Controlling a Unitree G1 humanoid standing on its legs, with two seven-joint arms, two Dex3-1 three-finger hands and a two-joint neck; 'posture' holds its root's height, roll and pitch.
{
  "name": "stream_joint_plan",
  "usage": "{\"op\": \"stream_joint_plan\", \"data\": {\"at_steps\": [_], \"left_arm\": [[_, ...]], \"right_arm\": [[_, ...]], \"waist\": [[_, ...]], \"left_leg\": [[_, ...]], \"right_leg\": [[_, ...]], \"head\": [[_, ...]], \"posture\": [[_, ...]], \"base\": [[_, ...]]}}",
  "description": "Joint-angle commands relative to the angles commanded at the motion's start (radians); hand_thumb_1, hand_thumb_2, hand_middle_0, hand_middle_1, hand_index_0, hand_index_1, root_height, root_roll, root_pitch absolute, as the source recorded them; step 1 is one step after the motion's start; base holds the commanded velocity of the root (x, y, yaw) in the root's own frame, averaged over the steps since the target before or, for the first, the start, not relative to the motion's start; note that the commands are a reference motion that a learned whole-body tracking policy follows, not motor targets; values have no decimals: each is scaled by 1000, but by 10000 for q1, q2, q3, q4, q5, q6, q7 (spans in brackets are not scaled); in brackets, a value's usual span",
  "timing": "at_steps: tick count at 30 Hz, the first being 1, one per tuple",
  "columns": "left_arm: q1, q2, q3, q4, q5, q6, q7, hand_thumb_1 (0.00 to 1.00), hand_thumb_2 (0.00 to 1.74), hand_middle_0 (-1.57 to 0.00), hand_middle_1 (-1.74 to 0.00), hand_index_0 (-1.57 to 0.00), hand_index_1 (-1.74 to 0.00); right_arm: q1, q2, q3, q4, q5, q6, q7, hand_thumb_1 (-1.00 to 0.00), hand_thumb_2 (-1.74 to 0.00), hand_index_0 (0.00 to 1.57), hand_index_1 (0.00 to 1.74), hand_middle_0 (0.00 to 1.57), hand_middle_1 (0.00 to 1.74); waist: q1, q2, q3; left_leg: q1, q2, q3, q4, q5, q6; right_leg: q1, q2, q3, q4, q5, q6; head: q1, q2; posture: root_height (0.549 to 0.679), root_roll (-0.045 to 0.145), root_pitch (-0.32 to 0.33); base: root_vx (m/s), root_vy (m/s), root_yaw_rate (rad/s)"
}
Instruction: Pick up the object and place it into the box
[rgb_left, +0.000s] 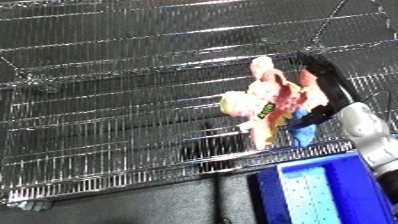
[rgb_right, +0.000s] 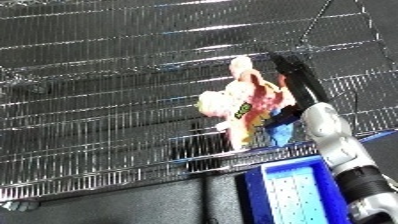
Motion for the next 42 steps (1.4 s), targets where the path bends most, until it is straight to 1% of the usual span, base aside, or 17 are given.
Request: {"op": "stream_joint_plan", "data": {"at_steps": [2,3,4,7,10,15,22,26,30,35,42], "left_arm": [[14,10,-57,15,-20,-31,-17,1000,1740,-1570,-1740,-1570,-1740],[18,21,-81,14,-35,-48,-17,1000,1740,-1570,-1740,-1570,-1740],[17,37,-100,11,-52,-64,-15,1000,1740,-1570,-1740,-1570,-1740],[-5,52,-149,-20,-96,-88,9,1000,1740,-1570,-1740,-1570,-1740],[17,21,-230,-16,-103,-60,10,1000,1740,-1570,-1740,-1570,-1740],[115,-23,-257,51,-136,-55,-35,1000,1740,-1570,-1740,-1570,-1740],[122,-38,-150,33,-155,-117,30,1000,1740,-1570,-1740,-1570,-1740],[104,-90,-92,105,-99,-111,86,1000,1740,-1570,-1740,-1570,-1740],[90,-114,-5,158,-150,-118,102,1000,1740,-1570,-1740,-1570,-1740],[144,-55,60,203,-326,-121,48,1000,1740,-1570,-1740,-1570,-1740],[39,41,21,270,-405,-90,-57,1000,1740,-1570,-1740,-1570,-1740]], "right_arm": [[-353,87,229,603,-71,-25,22,0,0,0,0,0,0],[-549,124,337,905,-91,-63,16,0,0,0,0,0,0],[-744,154,439,1206,-103,-96,3,0,0,0,0,0,0],[-1176,214,644,1847,-152,-119,-22,0,0,0,0,0,0],[-1562,324,870,2504,-224,-166,1,0,0,0,0,0,0],[-1696,556,1051,3049,-353,-172,62,0,0,0,0,0,0],[-1475,862,855,3302,-47,-118,115,-350,-609,549,609,549,609],[-1353,1068,826,3254,-20,-128,105,-550,-957,864,957,864,957],[-1320,1238,860,3124,-24,-119,93,-750,-1305,1178,1305,1178,1305],[-1280,1146,832,2948,52,-86,83,-1000,-1740,1570,1740,1570,1740],[-1161,1039,736,2959,24,-63,85,-1000,-1740,1570,1740,1570,1740]], "waist": [[50,73,50],[75,111,80],[99,154,115],[159,250,211],[210,299,299],[259,327,357],[278,342,436],[255,298,449],[216,239,452],[191,200,463],[220,221,486]], "left_leg": [[-67,-12,-18,17,9,-10],[-106,-17,-30,22,20,-14],[-153,-24,-42,23,35,-19],[-301,-44,-74,33,78,-24],[-404,-65,-111,76,90,-24],[-446,-59,-148,105,50,-29],[-464,-45,-167,104,29,-32],[-433,-23,-151,93,11,-31],[-360,19,-112,41,15,-54],[-334,25,-110,-4,72,-89],[-446,28,-179,100,159,-124]], "right_leg": [[-59,-6,-5,12,6,2],[-93,-9,-7,21,10,4],[-137,-12,-8,30,15,8],[-270,-30,-10,74,24,7],[-345,-39,-17,133,25,-15],[-342,-42,-28,111,29,-22],[-316,-45,-61,116,19,-8],[-275,-39,-64,95,15,-6],[-190,-27,-68,35,-1,-11],[-154,-32,-74,16,15,-23],[-203,-71,-96,145,42,-34]], "head": [[122,127],[209,384],[256,466],[519,535],[704,601],[801,638],[776,670],[639,610],[602,552],[759,520],[1059,518]], "posture": [[635,60,-91],[635,60,-89],[635,60,-86],[634,60,-78],[634,60,-73],[634,58,-69],[634,56,-67],[635,56,-69],[635,55,-73],[635,55,-79],[632,55,-89]], "base": [[4,-5,24],[-2,-4,28],[-7,-2,35],[-15,0,53],[-11,-4,67],[5,-4,17],[-2,-3,12],[-2,1,-31],[-5,-1,-29],[-33,-2,0],[-57,-5,33]]}}
